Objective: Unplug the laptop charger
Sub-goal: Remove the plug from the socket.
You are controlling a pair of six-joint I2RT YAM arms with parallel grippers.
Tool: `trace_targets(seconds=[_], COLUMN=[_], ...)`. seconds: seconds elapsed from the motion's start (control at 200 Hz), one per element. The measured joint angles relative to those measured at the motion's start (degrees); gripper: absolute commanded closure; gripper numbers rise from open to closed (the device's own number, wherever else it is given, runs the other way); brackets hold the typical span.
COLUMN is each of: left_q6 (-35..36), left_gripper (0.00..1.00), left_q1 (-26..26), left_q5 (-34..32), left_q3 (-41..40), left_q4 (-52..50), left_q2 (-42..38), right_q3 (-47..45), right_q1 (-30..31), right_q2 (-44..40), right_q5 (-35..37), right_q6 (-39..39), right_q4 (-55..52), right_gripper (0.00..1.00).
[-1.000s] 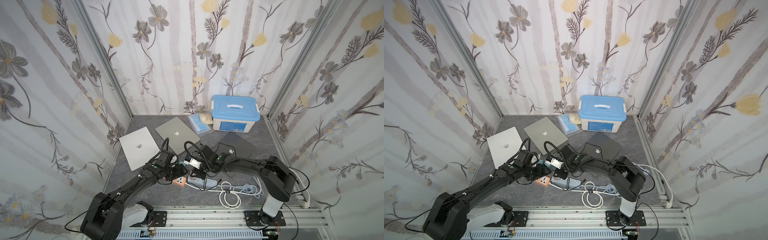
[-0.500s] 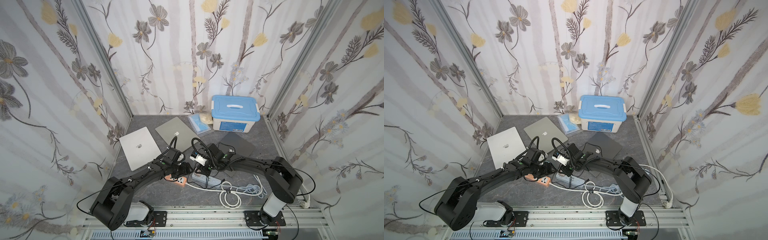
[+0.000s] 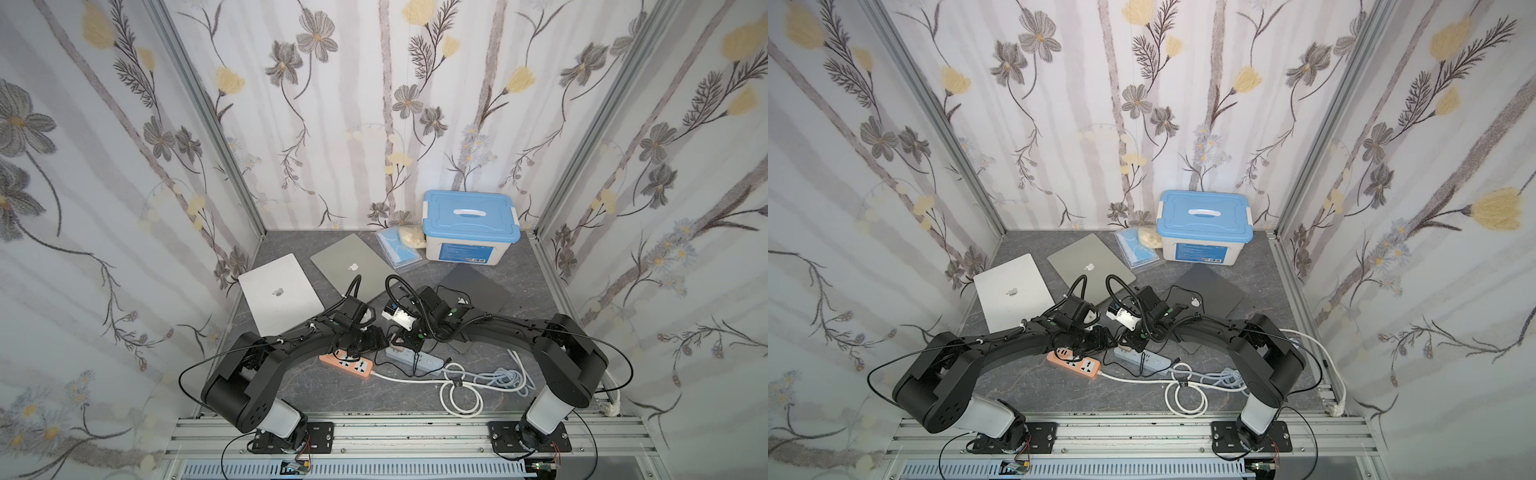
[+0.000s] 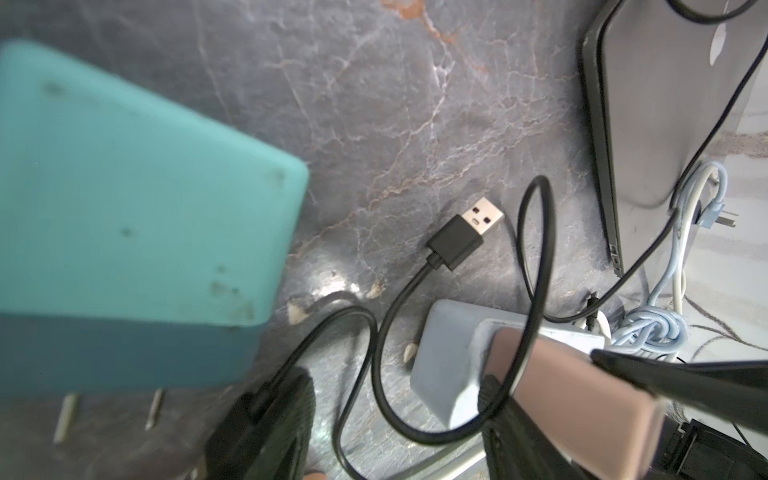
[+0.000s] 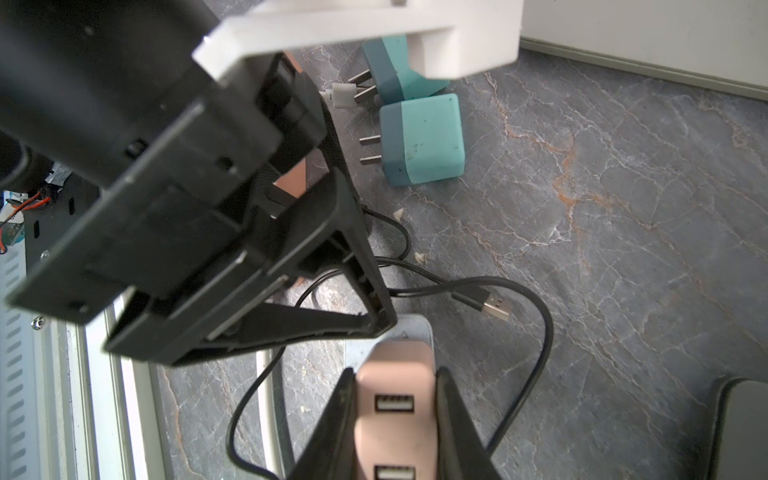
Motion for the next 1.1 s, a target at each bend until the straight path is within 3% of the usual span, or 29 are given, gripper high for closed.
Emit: trace_targets(seconds=[1.099], left_q6=[1.6], left_gripper=[0.38], left_q1=[-0.4], left_q5=[0.7], left_q3=[-2.6], left_q4=[5.7], left_q2=[1.1], right_q3=[-1.4], right_q1=[0.2], right_q2=[-1.8], right_q5=[2.5], right_q6=[0.5], right_q4=[-0.1], right_gripper=[0.89])
